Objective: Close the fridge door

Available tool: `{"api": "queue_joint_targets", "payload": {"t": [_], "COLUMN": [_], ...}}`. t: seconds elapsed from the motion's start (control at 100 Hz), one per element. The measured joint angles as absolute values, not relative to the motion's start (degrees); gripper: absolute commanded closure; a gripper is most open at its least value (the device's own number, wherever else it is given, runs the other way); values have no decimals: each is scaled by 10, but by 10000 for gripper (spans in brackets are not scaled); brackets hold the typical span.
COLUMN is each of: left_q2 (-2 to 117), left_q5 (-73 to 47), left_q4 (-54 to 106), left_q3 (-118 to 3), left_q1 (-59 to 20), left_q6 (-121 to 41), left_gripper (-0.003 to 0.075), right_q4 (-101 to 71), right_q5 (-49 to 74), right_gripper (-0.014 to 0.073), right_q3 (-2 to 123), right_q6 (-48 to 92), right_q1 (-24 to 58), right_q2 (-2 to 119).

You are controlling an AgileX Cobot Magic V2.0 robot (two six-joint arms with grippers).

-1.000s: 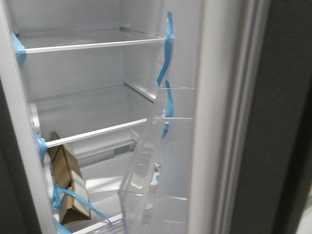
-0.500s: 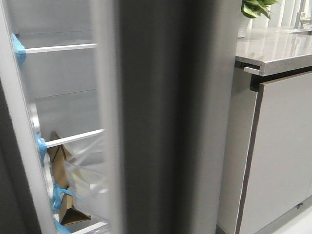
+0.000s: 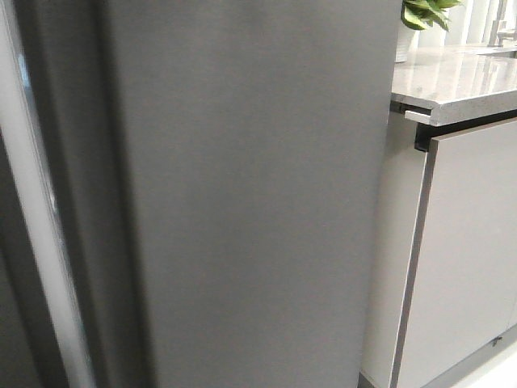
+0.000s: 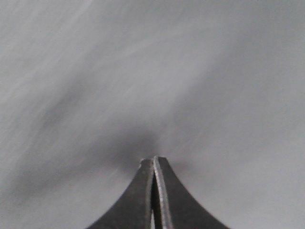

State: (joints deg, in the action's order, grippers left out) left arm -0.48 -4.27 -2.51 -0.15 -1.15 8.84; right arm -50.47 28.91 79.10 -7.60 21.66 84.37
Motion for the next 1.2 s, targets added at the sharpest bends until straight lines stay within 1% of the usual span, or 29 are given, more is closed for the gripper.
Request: {"api": "queue_joint_targets", "payload": {"t": [0.13,0.31,0.39,0.51,0.91,1.08,1.2], "left_q2": [-5,-5,-5,-5,-5,-5,-5], "left_q5": [-43,-43,-43,-43,-43,-43,-43], "left_q4": [-25,-25,-25,-25,-25,-25,-25], "left_q3": [-2,-2,-2,-2,-2,-2,-2], "left_q1": [-11,-11,-11,-11,-11,-11,-11], "left_q6": [88,88,88,88,88,88,88], "left_gripper": [740,740,740,740,740,740,740], "right_q4": [-502,-501,-501,-501,-492,-417,-349], "right_q5": [303,345,339,319,328,322,321], "right_gripper": [665,665,665,665,665,665,665], "right_q3": [855,976,1028,1068,1082,1084,1084], "right_q6": [-76,-76,-76,-76,-76,-76,-76], "right_q1": [219,221,225,225,225,225,224], "right_q2": [908,1007,1052,1099,1107,1099,1070]}}
